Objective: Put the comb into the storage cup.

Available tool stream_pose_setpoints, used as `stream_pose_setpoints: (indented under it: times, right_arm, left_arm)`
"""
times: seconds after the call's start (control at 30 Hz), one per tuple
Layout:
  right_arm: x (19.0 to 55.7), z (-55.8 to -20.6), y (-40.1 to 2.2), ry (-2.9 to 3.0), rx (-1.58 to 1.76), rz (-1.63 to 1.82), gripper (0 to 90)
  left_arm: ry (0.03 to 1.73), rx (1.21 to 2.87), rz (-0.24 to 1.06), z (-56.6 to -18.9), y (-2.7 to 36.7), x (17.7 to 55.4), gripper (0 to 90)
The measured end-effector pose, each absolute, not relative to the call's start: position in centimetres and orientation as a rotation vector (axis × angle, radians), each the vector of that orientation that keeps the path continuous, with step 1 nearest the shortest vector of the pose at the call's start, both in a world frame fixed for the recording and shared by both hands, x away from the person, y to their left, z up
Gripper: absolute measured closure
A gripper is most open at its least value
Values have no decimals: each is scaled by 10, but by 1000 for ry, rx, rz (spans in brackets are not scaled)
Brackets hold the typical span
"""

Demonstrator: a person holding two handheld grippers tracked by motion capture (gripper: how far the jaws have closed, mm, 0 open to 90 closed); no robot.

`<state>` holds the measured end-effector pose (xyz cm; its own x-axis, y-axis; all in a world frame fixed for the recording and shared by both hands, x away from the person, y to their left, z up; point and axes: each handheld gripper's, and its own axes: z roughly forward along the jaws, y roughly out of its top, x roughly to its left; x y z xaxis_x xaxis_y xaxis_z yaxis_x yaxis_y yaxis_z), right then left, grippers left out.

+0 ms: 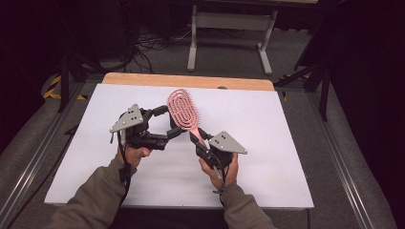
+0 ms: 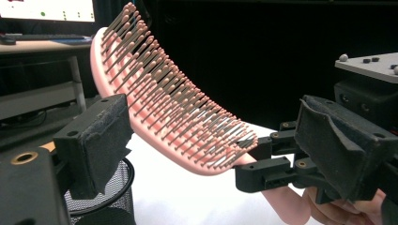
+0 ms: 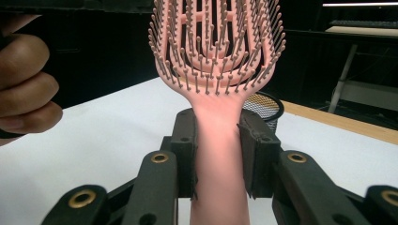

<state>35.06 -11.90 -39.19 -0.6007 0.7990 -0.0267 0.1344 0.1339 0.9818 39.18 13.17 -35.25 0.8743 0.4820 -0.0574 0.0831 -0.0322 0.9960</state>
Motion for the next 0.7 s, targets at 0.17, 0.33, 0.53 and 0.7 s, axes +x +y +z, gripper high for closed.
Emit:
stream_pose_setpoints:
  times: [0.17, 0.33, 0.53, 0.7]
  right_arm:
    - [350, -393, -117, 1847, 898, 1507, 700]
    - [349, -393, -117, 1830, 890, 1512, 700]
    - [347, -393, -117, 1814, 872, 1517, 700]
    - [344, -393, -113, 1817, 836, 1514, 700]
  left_arm:
    - [460, 1585, 333, -353, 132, 392, 121]
    - [478, 1578, 321, -354, 132, 393, 118]
    - [492, 1576, 284, -358, 131, 395, 112]
    - [487, 1576, 260, -360, 128, 395, 114]
